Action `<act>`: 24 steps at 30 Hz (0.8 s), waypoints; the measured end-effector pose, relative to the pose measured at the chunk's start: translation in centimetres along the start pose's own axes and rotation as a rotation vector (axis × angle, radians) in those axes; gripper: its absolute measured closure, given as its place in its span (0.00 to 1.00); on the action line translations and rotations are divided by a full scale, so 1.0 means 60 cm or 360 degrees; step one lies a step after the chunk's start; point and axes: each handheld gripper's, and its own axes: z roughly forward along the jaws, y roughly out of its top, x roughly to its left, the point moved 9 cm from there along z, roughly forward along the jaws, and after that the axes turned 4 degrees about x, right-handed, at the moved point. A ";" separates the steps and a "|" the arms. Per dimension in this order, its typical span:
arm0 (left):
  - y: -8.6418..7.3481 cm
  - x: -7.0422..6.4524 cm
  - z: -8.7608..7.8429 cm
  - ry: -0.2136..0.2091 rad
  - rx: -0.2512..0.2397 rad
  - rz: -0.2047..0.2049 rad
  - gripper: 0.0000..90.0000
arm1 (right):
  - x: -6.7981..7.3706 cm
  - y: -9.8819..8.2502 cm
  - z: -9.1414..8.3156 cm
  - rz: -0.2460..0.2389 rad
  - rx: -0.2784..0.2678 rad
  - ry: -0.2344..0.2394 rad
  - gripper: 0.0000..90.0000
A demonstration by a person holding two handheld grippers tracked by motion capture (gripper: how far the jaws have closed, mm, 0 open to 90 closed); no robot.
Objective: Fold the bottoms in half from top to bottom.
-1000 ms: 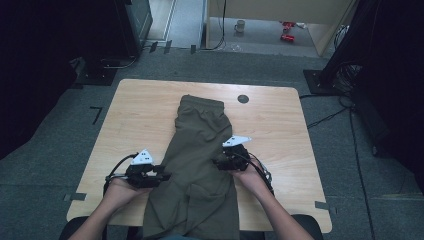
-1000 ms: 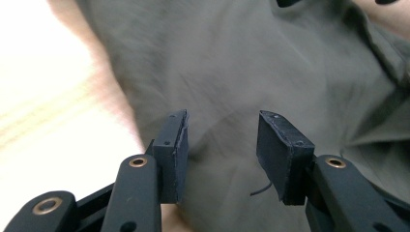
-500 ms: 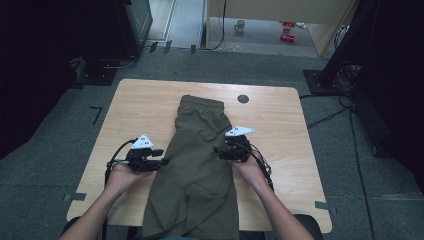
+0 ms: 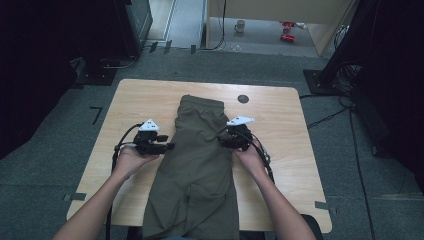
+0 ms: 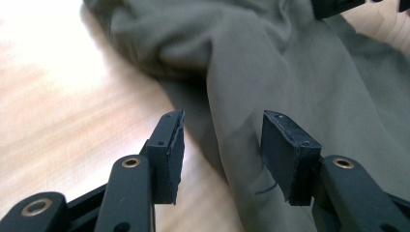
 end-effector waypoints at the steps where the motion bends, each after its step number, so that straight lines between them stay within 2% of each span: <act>1: 0.006 0.003 0.002 0.0003 -0.0005 0.0007 0.57 | -0.006 0.003 0.002 -0.0003 0.0001 -0.0018 0.45; 8: 0.042 0.025 0.025 -0.0020 -0.0048 -0.0039 0.54 | -0.037 0.017 0.012 0.0056 -0.0011 -0.0013 0.43; 11: 0.054 0.037 0.035 -0.0008 -0.0023 -0.0023 0.51 | -0.049 0.020 0.017 0.0085 -0.0013 -0.0020 0.42; 16: 0.072 0.054 0.046 -0.0022 -0.0025 -0.0047 0.51 | -0.070 0.025 0.026 0.0159 -0.0006 -0.0011 0.42; 18: 0.081 0.059 0.052 -0.0029 -0.0032 -0.0056 0.51 | -0.076 0.027 0.030 0.0187 -0.0033 -0.0008 0.42; 21: 0.089 0.066 0.063 -0.0024 -0.0014 -0.0045 0.51 | -0.078 0.025 0.038 0.0220 -0.0005 0.0003 0.41; 24: 0.098 0.072 0.071 0.0010 -0.0082 -0.0045 0.51 | -0.076 0.031 0.045 0.0224 -0.0012 -0.0001 0.41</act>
